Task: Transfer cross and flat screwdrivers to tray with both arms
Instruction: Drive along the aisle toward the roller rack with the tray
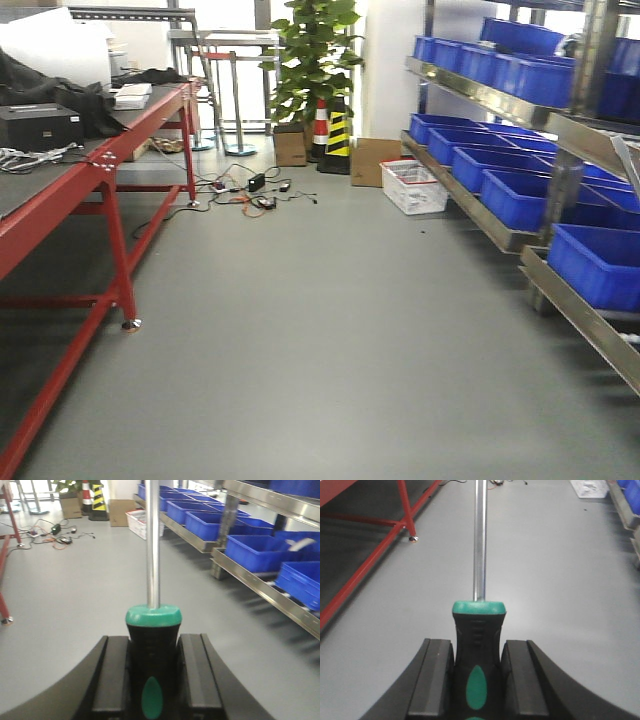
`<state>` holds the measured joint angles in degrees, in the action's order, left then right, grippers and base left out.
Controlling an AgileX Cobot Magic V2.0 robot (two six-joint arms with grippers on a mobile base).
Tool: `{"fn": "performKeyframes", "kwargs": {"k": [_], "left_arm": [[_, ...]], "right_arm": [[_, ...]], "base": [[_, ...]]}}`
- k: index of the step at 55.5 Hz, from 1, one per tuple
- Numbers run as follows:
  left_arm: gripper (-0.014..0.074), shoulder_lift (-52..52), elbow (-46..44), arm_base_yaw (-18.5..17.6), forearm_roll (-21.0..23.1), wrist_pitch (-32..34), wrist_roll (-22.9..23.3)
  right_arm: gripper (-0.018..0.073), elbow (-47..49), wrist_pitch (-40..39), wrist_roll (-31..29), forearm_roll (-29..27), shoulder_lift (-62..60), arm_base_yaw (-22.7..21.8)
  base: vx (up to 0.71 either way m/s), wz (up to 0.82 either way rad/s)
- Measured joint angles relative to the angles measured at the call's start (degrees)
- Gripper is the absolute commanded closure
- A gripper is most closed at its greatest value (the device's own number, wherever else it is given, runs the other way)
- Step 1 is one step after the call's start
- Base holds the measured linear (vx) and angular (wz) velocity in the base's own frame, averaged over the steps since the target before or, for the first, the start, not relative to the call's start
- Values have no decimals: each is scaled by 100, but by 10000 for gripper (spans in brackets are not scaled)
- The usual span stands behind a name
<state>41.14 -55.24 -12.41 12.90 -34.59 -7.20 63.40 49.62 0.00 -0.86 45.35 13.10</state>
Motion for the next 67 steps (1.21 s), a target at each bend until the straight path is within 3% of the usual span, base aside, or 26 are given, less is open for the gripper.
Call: {"fn": "performKeyframes", "kwargs": {"k": [30,67], "left_arm": [[599,0,0,0,0,0,0],[599,0,0,0,-5,0,0]], "right_arm": [[567,0,0,0,-12,17,0],[567,0,0,0,-18,17,0]], "base": [[55,4],[45,-64]]}}
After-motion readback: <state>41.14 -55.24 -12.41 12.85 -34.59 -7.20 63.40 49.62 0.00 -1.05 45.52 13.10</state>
